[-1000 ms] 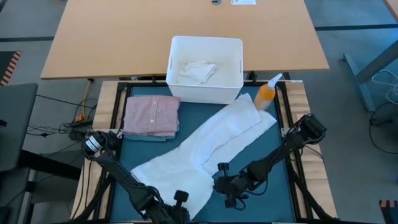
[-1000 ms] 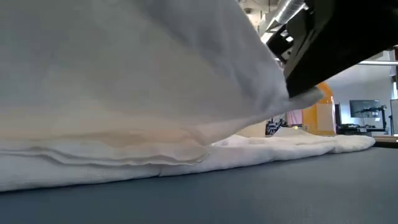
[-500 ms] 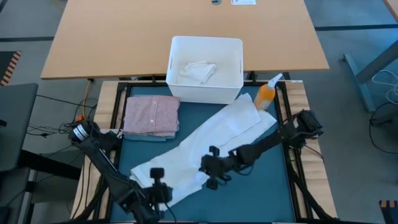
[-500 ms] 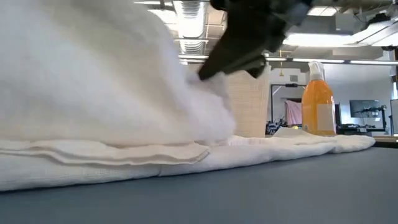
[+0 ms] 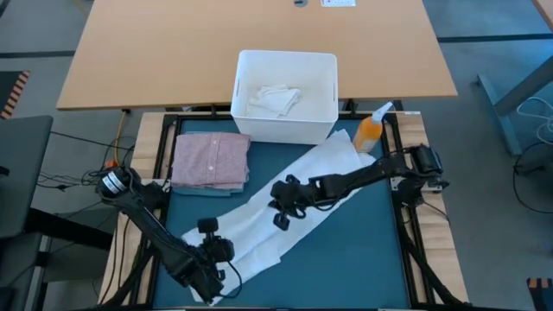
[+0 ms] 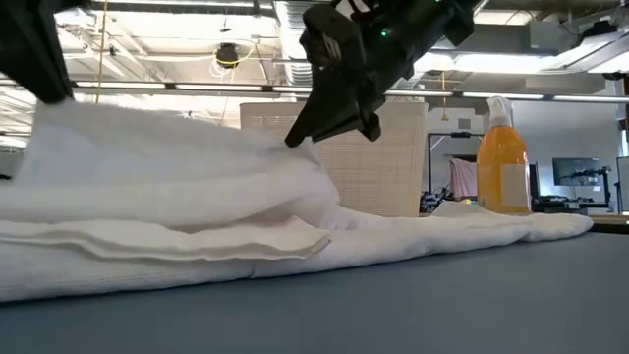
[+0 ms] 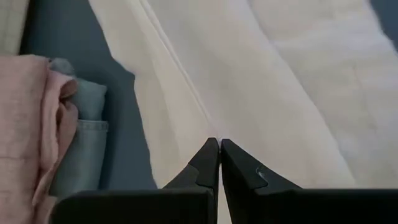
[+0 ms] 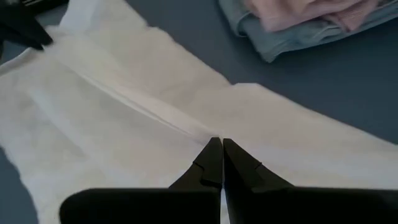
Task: Fold Laundry from Bin
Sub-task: Fold the white shirt
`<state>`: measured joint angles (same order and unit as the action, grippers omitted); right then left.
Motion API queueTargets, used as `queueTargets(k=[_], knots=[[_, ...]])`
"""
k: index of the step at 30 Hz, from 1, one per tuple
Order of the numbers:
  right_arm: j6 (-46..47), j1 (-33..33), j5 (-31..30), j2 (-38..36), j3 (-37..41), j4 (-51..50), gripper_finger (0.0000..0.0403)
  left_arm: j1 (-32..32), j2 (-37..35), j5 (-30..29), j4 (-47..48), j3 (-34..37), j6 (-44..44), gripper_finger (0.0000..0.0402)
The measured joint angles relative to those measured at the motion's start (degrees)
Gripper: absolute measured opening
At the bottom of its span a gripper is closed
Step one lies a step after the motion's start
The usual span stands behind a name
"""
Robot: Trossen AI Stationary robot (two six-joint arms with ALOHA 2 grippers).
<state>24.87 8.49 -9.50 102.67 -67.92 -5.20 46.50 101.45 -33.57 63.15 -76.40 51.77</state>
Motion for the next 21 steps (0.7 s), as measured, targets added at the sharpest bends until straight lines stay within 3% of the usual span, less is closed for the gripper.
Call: queueTargets(k=[7,19,21], knots=[[-1.0,-2.4,0.4,0.0,0.0,-0.4,0.0062,-2.0,0.0,1.7,-1.6,3.6,-1.4,0.0],[-1.6,-4.6,0.4,0.0,0.0,-3.7,0.0188,-5.8,-4.4,1.9,5.3,3.6,-4.2,0.0],[-2.4,-3.5,0.4,0.0,0.0,-4.0,0.0199,-7.0,-5.8,4.1,5.7,3.6,-5.2,0.0004]])
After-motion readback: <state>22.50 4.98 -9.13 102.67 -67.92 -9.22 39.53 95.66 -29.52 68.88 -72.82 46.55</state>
